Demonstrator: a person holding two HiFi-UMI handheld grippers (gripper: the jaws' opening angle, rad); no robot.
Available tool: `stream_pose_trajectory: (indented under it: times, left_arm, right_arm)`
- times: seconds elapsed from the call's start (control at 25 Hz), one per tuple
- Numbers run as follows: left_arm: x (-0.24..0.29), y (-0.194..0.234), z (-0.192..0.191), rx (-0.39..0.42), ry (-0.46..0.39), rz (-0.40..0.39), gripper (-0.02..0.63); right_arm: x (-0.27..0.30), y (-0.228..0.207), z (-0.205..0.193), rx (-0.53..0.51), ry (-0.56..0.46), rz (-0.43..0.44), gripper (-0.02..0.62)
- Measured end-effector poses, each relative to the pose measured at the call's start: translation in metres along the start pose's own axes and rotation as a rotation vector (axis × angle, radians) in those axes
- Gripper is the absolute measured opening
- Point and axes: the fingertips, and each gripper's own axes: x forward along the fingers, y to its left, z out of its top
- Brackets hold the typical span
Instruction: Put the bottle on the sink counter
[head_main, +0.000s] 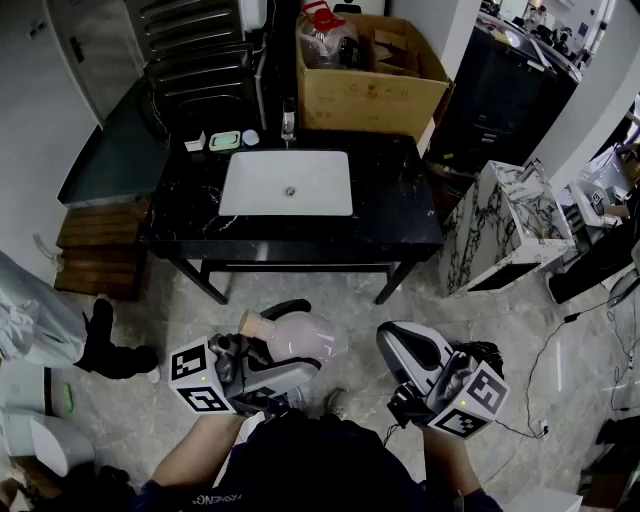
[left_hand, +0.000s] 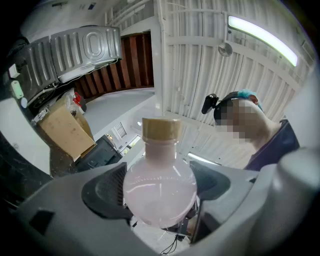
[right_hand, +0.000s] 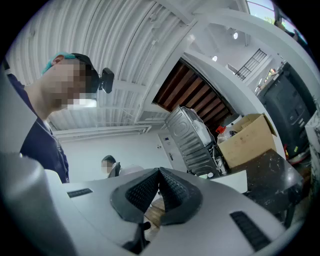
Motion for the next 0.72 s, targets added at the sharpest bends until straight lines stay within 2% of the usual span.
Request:
stream_pose_trajectory:
  times: [0.72]
  left_arm:
    - [0.014,0.0,-0.012,-0.003,-0.007,0.025,0.391]
  right_arm:
    - [-0.011,-0.01,0.002,0.011,0.009,0.019,0.026]
